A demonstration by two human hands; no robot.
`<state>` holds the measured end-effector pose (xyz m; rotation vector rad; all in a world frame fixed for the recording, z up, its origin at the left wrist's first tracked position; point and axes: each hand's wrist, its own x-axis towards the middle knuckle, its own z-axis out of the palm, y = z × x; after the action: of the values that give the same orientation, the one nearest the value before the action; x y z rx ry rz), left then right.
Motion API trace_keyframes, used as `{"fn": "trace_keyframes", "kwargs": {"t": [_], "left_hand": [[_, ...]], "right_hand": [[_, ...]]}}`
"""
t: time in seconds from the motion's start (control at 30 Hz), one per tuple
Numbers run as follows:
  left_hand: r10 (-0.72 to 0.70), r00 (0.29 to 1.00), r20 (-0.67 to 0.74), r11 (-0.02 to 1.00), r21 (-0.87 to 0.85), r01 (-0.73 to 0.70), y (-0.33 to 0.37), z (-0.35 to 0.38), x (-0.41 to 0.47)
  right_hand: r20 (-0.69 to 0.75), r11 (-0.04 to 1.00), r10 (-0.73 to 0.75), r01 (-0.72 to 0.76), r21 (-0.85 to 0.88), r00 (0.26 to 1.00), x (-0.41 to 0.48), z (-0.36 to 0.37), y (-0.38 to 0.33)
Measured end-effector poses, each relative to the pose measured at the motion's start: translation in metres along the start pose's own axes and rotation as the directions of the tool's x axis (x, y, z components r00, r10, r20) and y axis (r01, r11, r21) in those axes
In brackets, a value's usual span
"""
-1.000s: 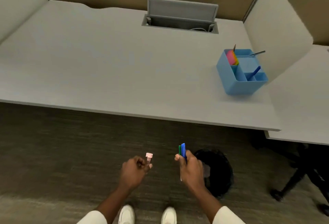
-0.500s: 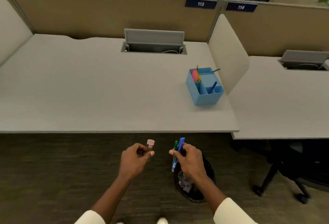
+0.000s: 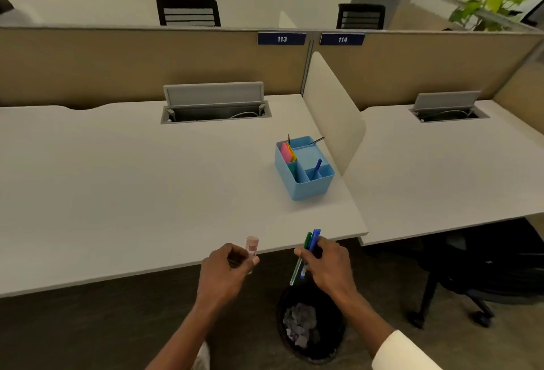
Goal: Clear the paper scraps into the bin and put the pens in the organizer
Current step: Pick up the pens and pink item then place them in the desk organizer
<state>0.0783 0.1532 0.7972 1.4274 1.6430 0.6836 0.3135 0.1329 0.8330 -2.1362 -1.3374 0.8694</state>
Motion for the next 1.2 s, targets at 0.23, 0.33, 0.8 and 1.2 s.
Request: {"fn": "trace_keyframes", "kwargs": {"t": [0.23, 0.33, 0.8, 1.2], "left_hand": [[0.060, 0.997, 0.038, 0.998, 0.022, -0.061, 0.019, -0.011, 0.072], [0.102, 0.993, 0.062, 0.994, 0.017, -0.103, 0.032, -0.026, 0.110], [0.227, 0.938, 0.263, 0.973, -0.092, -0.210, 0.074, -0.077, 0.246], [0.166, 0.942, 0.290, 0.979, -0.161, -0.123, 0.060, -0.060, 0.272]], "right_hand": [[-0.223, 0.988, 0.115, -0.087, 0.131, 0.968, 0.051, 0.013, -0.026], [-0.278, 0.974, 0.172, -0.122, 0.188, 0.945, 0.073, 0.017, -0.043], [-0.617, 0.966, 0.253, -0.165, 0.196, 0.745, 0.124, 0.004, -0.111], [-0.685, 0.986, 0.161, -0.147, 0.080, 0.710, 0.203, -0.023, -0.104]]}}
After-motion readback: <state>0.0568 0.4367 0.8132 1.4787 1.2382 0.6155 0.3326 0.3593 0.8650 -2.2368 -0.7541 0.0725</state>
